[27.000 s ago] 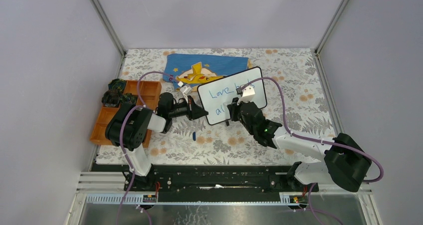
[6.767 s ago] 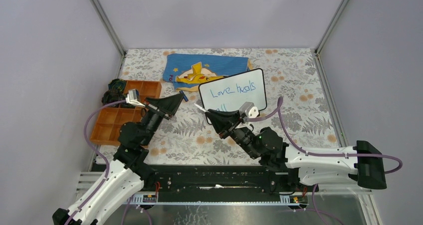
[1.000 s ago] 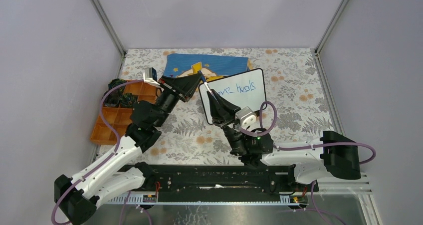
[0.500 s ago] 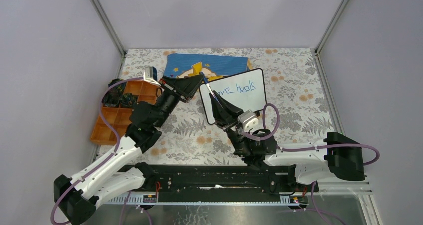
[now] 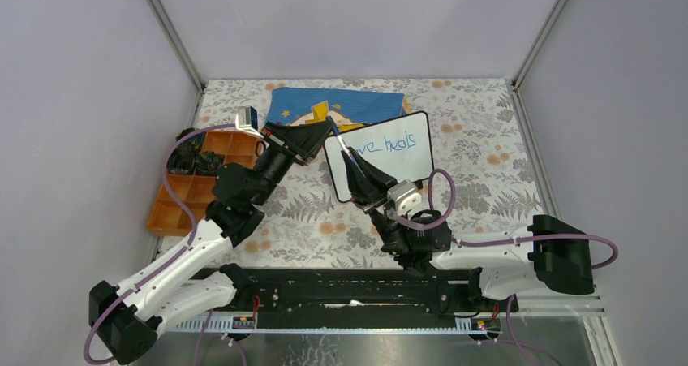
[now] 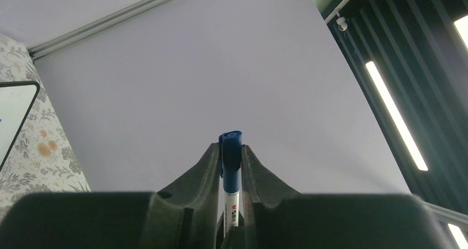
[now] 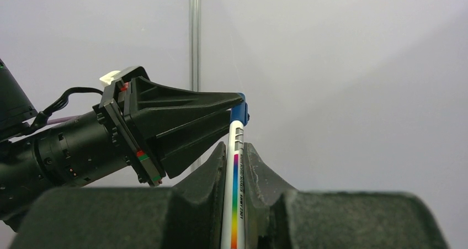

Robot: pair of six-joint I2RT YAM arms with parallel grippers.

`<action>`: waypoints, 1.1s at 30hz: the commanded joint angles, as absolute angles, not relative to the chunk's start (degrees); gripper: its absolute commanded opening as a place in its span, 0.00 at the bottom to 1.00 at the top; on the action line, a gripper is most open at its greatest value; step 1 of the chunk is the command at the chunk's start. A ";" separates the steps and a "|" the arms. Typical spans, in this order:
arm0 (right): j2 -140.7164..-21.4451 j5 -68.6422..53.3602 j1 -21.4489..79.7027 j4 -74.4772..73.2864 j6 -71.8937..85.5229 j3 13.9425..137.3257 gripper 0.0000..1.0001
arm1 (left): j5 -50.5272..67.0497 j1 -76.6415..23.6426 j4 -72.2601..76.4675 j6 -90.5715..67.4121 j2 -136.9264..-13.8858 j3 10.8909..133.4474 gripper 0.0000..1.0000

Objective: Write a sentence on the whiteboard
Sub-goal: Close the whiteboard marker at the center of the board.

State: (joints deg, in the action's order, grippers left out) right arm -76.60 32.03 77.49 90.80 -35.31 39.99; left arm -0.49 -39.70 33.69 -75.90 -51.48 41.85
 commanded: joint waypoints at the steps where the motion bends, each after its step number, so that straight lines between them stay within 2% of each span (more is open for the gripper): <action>1: -76.90 27.24 77.96 92.12 -35.28 40.69 0.00 | 3.78 -40.78 35.53 -74.84 -51.94 43.90 0.25; 14: -76.82 27.16 77.96 92.06 -35.74 40.88 0.00 | 3.24 -40.76 35.07 -74.84 -51.33 43.53 0.31; 17: -76.73 27.25 77.96 92.14 -35.68 40.77 0.00 | 2.53 -40.76 34.54 -74.42 -50.86 43.51 0.40; 21: -76.56 27.19 77.95 92.17 -35.58 40.68 0.00 | 2.01 -40.78 33.83 -73.92 -50.63 43.80 0.59; 26: -76.23 27.08 77.96 92.29 -35.28 40.59 0.00 | 1.62 -40.74 32.83 -73.61 -50.47 44.20 0.75; 29: -75.52 26.90 77.96 92.07 -34.84 40.03 0.00 | 0.30 -40.74 31.59 -73.10 -49.92 44.30 0.78; 33: -73.90 26.82 77.96 91.12 -33.63 38.85 0.00 | -3.04 -40.72 29.66 -72.15 -48.40 44.21 0.76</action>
State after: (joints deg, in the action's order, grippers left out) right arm -76.82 28.77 77.65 89.12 -34.96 39.40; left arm 0.73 -40.47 31.09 -74.35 -50.46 42.33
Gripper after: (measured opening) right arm 0.178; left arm 0.775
